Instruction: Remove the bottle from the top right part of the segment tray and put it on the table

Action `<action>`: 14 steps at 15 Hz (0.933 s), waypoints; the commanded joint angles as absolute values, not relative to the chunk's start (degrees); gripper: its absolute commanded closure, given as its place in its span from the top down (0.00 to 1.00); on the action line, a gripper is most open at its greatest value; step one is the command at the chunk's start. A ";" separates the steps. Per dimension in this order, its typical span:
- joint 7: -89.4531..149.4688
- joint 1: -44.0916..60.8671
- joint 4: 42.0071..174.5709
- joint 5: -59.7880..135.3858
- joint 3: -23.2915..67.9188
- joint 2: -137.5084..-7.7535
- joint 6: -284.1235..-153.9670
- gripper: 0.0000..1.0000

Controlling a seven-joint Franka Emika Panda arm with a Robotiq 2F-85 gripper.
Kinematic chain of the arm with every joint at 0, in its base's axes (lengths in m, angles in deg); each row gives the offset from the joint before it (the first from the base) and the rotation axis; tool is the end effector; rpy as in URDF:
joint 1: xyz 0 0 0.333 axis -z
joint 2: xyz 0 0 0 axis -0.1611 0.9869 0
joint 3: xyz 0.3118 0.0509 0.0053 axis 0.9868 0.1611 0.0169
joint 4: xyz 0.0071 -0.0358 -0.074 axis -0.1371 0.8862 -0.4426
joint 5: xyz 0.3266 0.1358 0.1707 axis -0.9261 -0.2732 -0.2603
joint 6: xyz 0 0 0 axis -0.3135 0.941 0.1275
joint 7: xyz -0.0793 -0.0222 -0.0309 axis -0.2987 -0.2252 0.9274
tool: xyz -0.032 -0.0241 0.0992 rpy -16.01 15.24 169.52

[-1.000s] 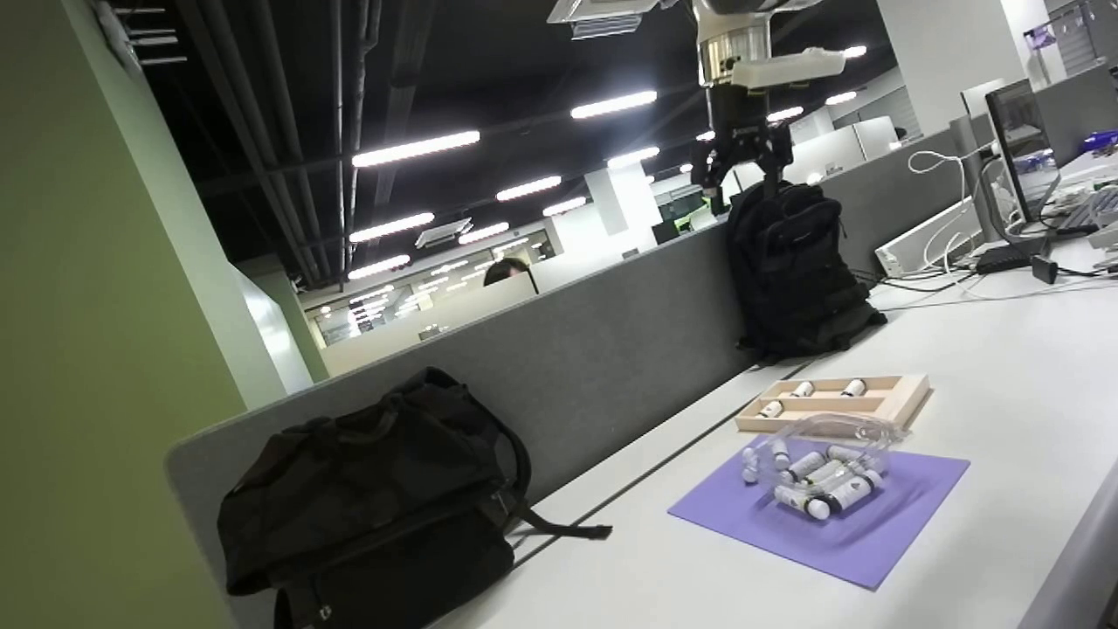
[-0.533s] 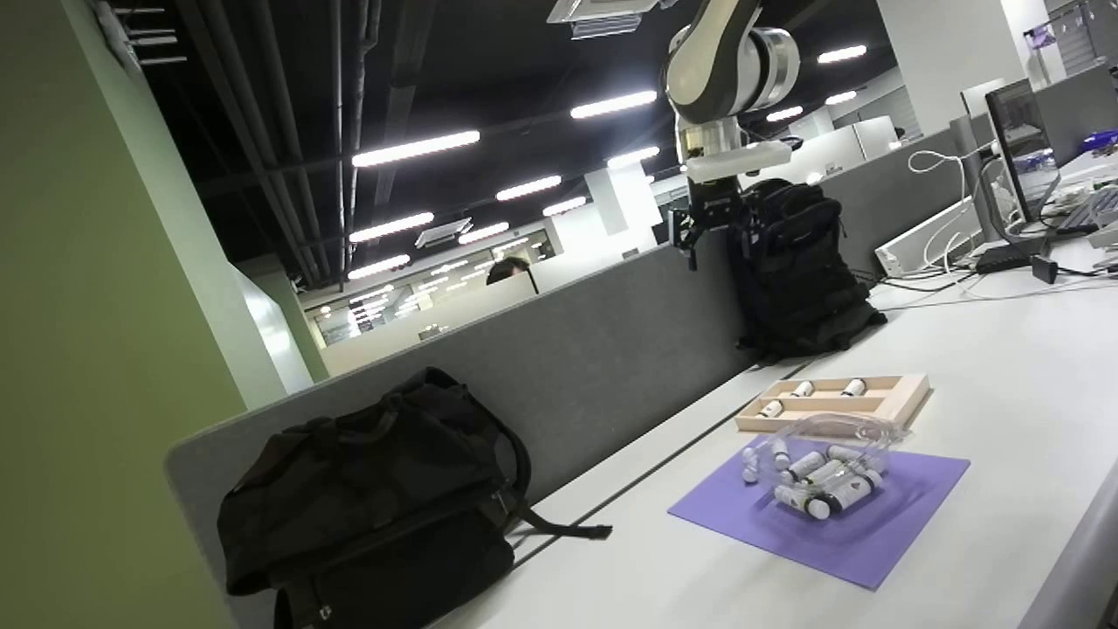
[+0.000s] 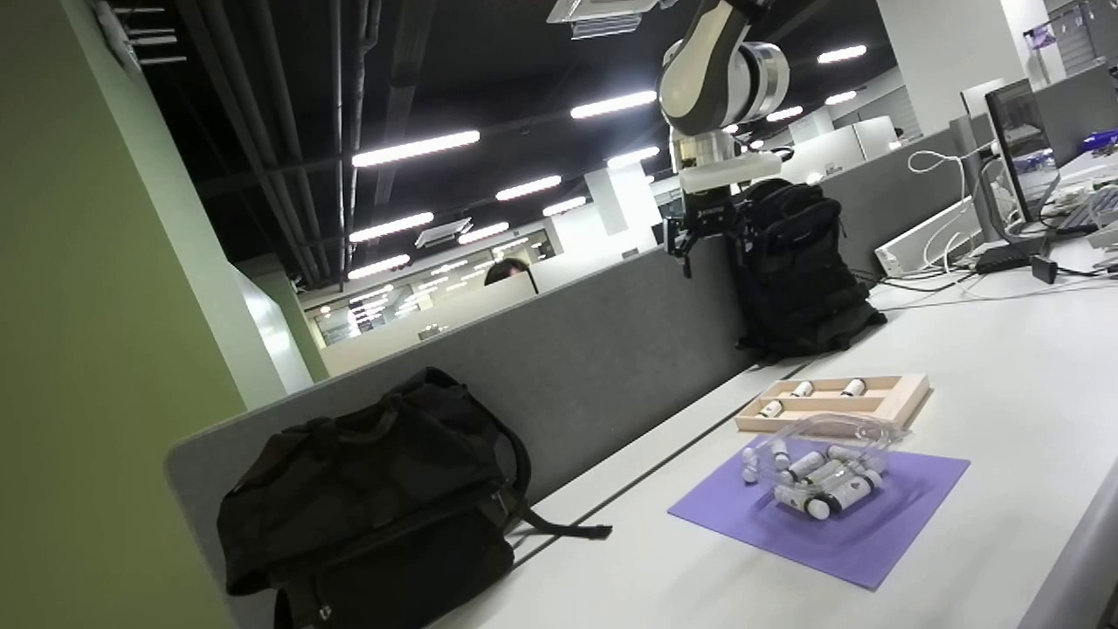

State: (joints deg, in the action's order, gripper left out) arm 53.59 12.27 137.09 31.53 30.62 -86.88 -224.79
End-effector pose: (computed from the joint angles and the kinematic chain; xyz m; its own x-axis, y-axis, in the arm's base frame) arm 0.5753 0.0133 0.4260 0.8394 -0.4921 0.2308 -0.4596 -0.8693 -0.1820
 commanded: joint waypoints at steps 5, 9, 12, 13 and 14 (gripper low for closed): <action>65.83 11.78 132.82 32.98 23.01 -77.40 -229.38 1.00; 69.87 12.92 136.02 32.70 17.01 -76.98 -231.23 1.00; 69.58 14.57 138.40 30.90 14.22 -76.82 -235.47 1.00; 67.02 14.03 136.68 31.22 14.95 -76.00 -233.84 1.00; 67.01 14.59 137.25 31.13 14.29 -75.98 -234.49 1.00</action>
State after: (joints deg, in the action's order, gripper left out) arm 67.26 14.68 137.36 31.33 14.42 -76.04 -234.56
